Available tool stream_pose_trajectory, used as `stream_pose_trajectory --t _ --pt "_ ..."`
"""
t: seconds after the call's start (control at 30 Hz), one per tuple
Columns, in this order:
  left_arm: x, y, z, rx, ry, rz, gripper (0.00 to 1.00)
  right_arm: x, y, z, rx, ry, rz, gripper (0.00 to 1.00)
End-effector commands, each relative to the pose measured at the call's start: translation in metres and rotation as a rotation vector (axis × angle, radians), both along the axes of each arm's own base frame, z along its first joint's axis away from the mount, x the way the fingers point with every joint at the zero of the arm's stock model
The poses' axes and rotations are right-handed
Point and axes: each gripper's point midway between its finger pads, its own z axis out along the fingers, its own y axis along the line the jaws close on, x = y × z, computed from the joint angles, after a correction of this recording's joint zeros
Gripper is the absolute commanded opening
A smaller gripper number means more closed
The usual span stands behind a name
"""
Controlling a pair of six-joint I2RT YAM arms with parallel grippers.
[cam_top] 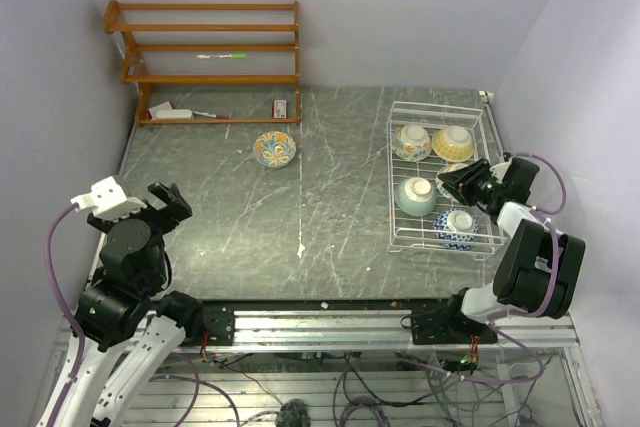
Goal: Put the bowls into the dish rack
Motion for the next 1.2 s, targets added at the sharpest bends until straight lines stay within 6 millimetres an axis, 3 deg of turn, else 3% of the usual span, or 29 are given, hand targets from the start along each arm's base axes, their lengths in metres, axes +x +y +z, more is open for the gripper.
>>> stream_pose_trajectory --t 0.0,0.13,0.4,0.7,0.97,1.17 --pt "-0.002 0.003 0.005 -0.011 -0.024 0.015 0.98 0.004 -0.004 0.015 -0.092 -0.033 0.007 0.36" --pt "0.000 0.002 0.004 -0.008 -0.021 0.012 0.98 0.004 0.004 0.032 -0.216 -0.049 0.032 0.38" --pt "0.001 0.001 0.004 -0.004 -0.017 0.005 0.98 -0.012 0.042 0.058 -0.521 -0.028 0.124 0.42" --pt "0.003 -0.003 0.003 -0.006 -0.011 -0.011 0.98 -0.040 0.038 0.037 -0.709 0.112 0.171 0.44" --pt "0.002 -0.002 0.003 -0.005 -0.012 -0.005 0.98 -0.017 0.037 0.057 -0.726 0.012 0.089 0.49" --pt "0.003 -0.002 0.003 -0.002 -0.009 -0.007 0.98 0.012 0.039 0.041 -0.752 0.038 0.100 0.49"
